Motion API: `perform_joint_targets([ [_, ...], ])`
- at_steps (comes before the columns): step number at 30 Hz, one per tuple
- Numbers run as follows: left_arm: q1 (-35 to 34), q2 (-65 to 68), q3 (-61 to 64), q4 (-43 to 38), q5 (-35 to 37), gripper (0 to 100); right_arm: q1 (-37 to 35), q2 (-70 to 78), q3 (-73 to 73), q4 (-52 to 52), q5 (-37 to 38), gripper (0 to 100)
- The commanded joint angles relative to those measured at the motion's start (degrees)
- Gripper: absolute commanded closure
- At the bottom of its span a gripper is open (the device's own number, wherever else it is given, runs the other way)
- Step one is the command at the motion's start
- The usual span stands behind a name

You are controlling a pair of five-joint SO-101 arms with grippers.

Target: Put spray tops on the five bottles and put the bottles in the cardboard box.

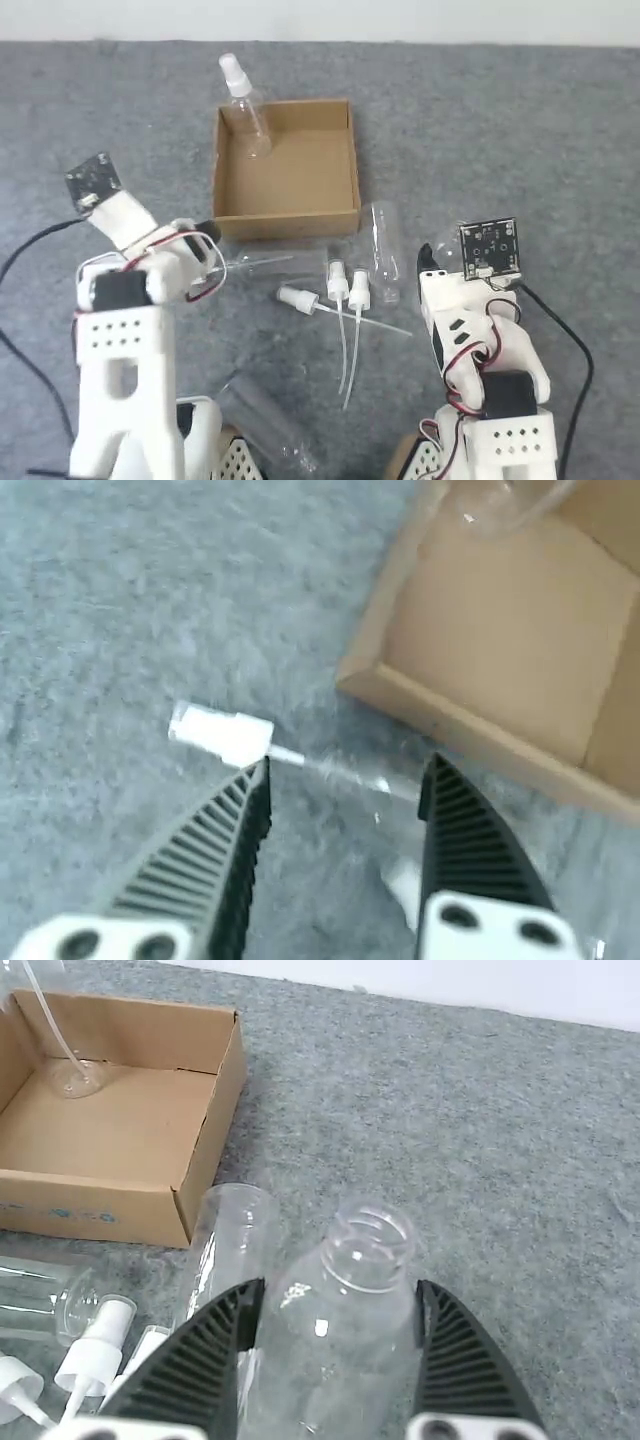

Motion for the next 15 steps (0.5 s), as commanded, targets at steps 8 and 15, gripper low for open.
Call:
perform_joint_targets([
  [8, -6.24, 13.1, 0.04, -13.71, 3.96, 83, 0.84, -1.27, -0.79, -1.54, -0.09, 88.8],
  [15, -5.98, 18.02, 0.22, -14.95, 4.13, 88, 0.84, -1.19, -0.7, -1.27, -0.09, 88.8],
])
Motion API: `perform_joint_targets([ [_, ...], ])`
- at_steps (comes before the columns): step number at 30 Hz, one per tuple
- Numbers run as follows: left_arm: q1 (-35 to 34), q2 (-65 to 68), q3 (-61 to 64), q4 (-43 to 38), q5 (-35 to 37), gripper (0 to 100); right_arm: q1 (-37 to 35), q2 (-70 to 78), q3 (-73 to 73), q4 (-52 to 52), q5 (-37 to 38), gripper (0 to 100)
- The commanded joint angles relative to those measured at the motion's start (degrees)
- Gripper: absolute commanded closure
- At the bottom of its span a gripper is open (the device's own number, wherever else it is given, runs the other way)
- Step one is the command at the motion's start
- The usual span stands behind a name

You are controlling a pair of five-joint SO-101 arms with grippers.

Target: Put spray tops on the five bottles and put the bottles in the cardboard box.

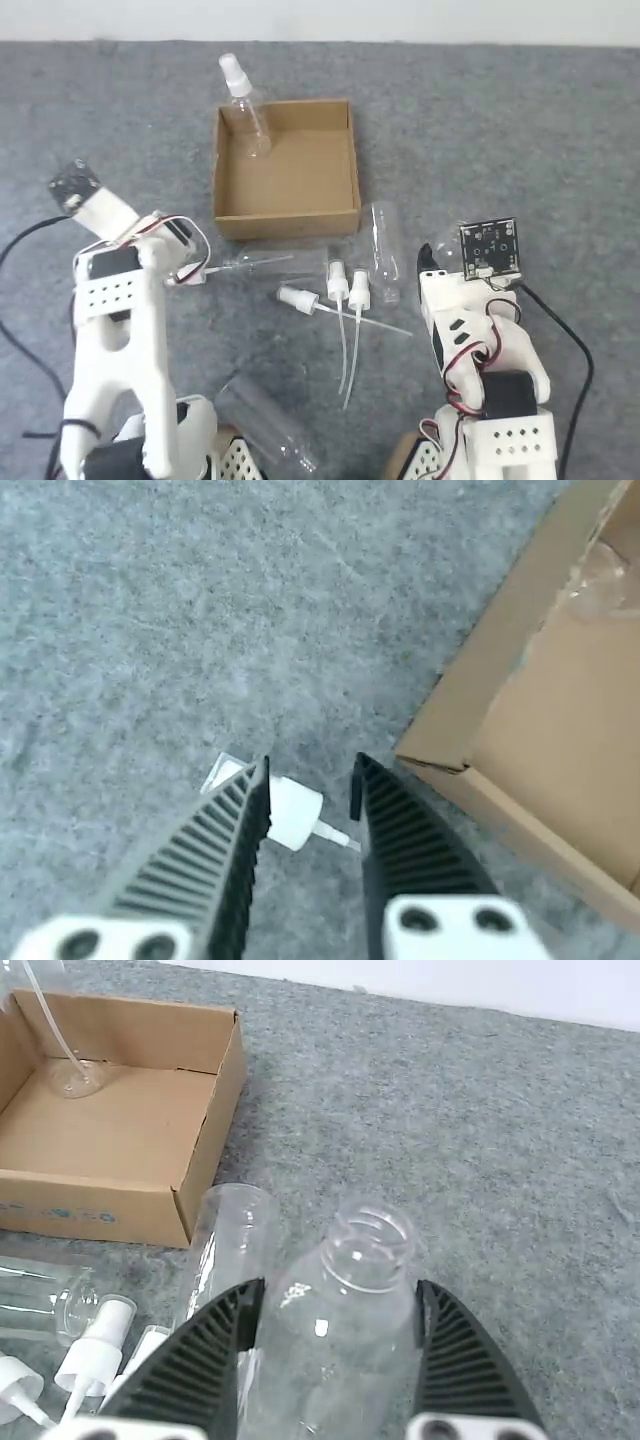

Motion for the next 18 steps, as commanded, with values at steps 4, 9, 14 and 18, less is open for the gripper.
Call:
perform_joint_targets([
  [4, 0.09, 5.36, -1.19, -1.32, 8.09, 86, 0.84, -1.19, -0.62, -1.19, -0.09, 88.8],
  [9, 0.09, 10.02, -6.64, 5.54, 15.38, 79, 0.84, -1.19, -0.62, -1.1, -0.09, 88.8],
  [14, 0.09, 14.59, -13.58, 14.86, 19.08, 69, 0.84, -1.19, -0.62, -1.1, -0.09, 88.8],
  [18, 0.09, 17.76, -15.43, 16.97, 20.75, 67, 0.84, -1.19, -0.62, -1.1, -0.09, 88.8],
])
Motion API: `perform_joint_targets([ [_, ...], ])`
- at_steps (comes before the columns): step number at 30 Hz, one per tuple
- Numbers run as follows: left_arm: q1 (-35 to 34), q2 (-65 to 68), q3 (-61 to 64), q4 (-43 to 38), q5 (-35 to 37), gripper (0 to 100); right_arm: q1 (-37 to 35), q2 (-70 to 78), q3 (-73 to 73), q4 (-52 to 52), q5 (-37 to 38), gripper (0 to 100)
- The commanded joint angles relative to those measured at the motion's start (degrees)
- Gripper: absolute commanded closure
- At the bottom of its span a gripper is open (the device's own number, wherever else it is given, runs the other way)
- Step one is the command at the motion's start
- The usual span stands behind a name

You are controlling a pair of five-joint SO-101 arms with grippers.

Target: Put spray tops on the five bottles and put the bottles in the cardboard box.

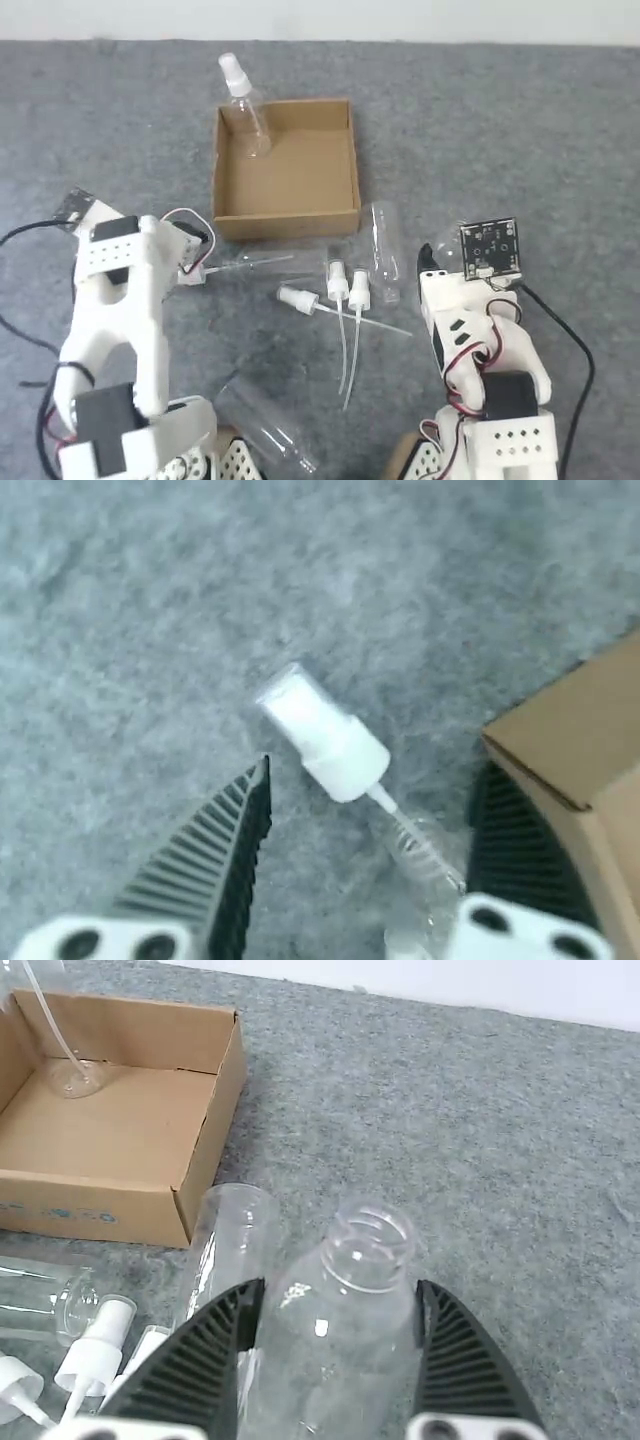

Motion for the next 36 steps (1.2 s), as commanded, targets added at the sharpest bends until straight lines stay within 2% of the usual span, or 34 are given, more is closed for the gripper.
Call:
perform_joint_targets([
  [1, 0.09, 2.2, -4.35, 2.11, 2.55, 67, 0.92, -1.19, -0.62, -1.1, -0.09, 88.8],
  [9, -0.44, 11.6, -7.43, -3.08, 2.64, 73, 0.92, -1.19, -0.62, -1.01, -0.09, 88.8],
  [15, -0.53, 17.49, -11.56, -3.08, 2.37, 83, 0.84, -1.19, -0.62, -1.01, -0.09, 88.8],
  [23, -6.68, 18.46, -14.99, -3.08, 2.37, 99, 0.84, -1.19, -0.62, -1.01, -0.09, 88.8],
  [36, -7.03, 18.37, -18.59, -2.9, 2.46, 99, -0.4, -1.19, -0.53, -0.92, -0.09, 88.8],
])
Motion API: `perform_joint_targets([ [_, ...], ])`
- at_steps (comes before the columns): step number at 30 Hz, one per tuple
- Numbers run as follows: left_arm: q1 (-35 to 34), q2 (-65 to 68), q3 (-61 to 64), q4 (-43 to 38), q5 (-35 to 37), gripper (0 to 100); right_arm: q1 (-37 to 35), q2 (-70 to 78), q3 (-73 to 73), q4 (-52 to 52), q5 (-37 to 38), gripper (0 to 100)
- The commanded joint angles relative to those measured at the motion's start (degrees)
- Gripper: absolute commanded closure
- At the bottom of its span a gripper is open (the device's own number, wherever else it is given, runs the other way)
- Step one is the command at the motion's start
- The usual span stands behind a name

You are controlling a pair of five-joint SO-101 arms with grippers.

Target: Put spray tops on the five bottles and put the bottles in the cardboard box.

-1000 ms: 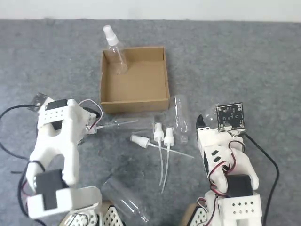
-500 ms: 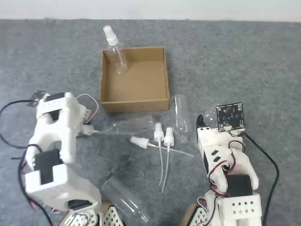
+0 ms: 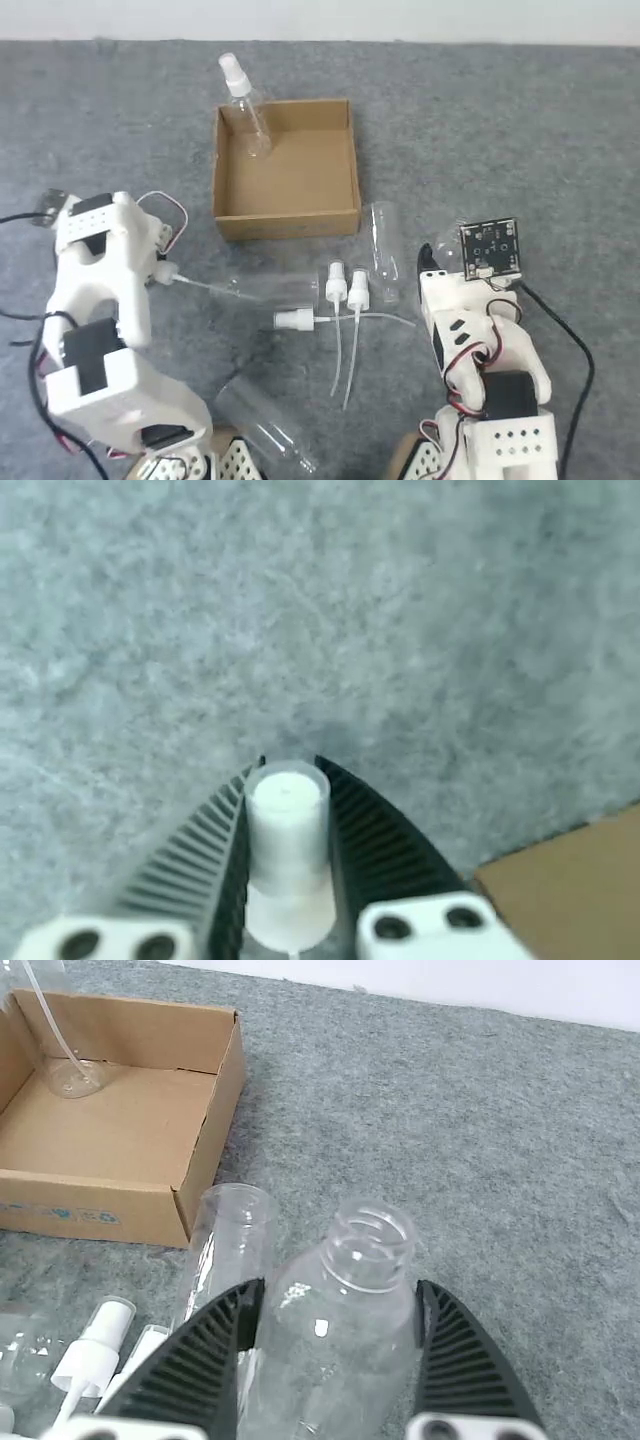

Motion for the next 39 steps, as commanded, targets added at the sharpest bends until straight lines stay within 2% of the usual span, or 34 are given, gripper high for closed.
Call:
perform_joint_targets([
  [1, -0.18, -0.79, -4.97, -0.44, 0.44, 99, -1.1, -1.19, -0.26, -0.92, -0.09, 88.8],
  [8, -0.18, -0.79, -11.12, 6.77, 0.35, 99, -3.47, -1.19, 0.35, -0.57, -0.09, 88.8],
  [16, -0.18, -0.79, -15.96, 8.97, 0.18, 99, -4.09, -1.71, 1.49, -0.92, -0.09, 88.8],
  [24, -0.18, -0.79, -26.59, 18.64, 0.09, 99, -6.55, -1.71, 1.67, -0.57, 0.0, 88.8],
  [34, -6.51, -0.79, -40.84, 25.67, -6.77, 99, -8.48, -1.71, 2.46, -0.66, 0.0, 88.8],
  [39, -6.68, -0.79, -42.86, 26.99, -9.41, 99, -10.86, -1.71, 2.64, -0.57, 0.0, 88.8],
])
